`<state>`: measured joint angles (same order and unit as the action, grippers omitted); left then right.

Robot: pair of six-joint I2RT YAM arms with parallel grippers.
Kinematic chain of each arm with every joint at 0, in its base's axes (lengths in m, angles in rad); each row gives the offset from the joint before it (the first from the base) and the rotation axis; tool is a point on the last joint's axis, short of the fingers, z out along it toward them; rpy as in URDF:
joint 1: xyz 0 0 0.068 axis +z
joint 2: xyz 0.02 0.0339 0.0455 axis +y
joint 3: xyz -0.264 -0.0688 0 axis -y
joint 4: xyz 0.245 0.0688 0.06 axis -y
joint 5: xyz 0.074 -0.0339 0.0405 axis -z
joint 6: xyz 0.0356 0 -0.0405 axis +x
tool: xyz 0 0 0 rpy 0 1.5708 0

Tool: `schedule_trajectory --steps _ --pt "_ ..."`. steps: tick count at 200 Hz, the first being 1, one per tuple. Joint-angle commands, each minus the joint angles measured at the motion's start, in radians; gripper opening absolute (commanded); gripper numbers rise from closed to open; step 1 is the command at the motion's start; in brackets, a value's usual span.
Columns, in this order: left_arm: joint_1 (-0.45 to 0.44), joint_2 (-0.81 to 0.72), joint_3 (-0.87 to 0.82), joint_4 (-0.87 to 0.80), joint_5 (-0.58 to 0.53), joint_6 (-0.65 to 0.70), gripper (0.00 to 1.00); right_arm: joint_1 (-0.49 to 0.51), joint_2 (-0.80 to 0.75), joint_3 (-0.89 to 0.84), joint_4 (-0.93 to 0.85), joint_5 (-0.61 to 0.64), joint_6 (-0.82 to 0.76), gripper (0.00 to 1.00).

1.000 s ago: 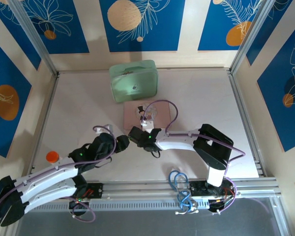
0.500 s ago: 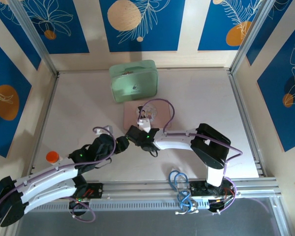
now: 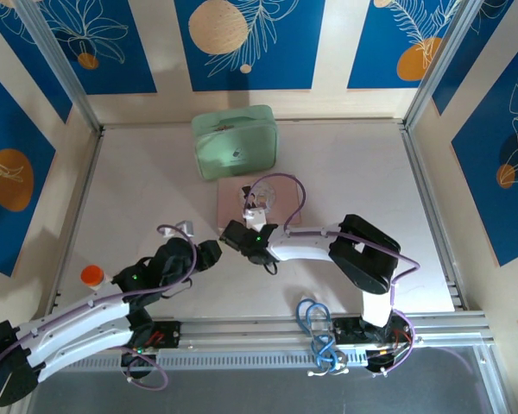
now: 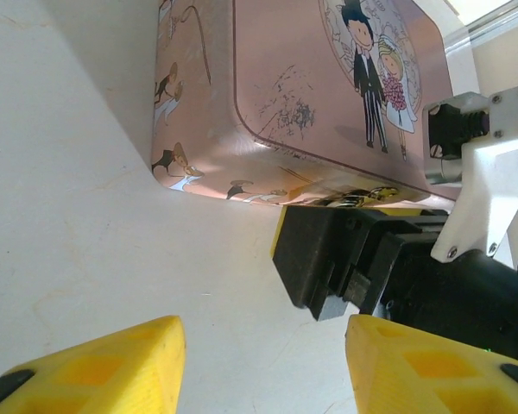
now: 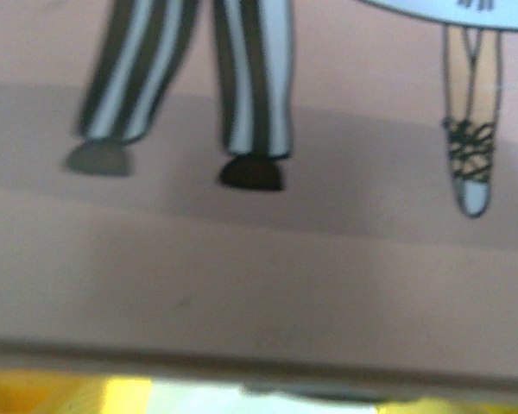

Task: Unlock the padlock with the key

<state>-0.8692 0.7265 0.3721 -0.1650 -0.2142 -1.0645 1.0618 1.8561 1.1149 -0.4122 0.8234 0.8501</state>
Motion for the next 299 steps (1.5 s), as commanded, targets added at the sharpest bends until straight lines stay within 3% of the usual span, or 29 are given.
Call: schedule_trajectory --steps 1,29,99,186,299 --pt "-0.009 -0.010 -0.026 -0.021 -0.001 0.016 0.50 -0.017 0.005 0.010 -0.003 0.012 0.020 0.63" --pt "-0.008 -0.009 -0.033 -0.016 0.004 0.008 0.47 -0.022 0.004 0.008 0.019 0.015 -0.008 0.61" --pt "-0.008 0.000 -0.022 -0.017 0.007 0.019 0.46 -0.030 0.029 0.036 -0.010 0.010 -0.011 0.47" --pt "-0.008 0.025 -0.001 -0.007 0.012 0.034 0.46 -0.036 0.035 0.040 -0.023 0.012 0.005 0.40" --pt "-0.009 0.011 -0.029 0.014 0.007 0.039 0.47 -0.027 -0.007 0.076 -0.143 -0.067 0.078 0.16"
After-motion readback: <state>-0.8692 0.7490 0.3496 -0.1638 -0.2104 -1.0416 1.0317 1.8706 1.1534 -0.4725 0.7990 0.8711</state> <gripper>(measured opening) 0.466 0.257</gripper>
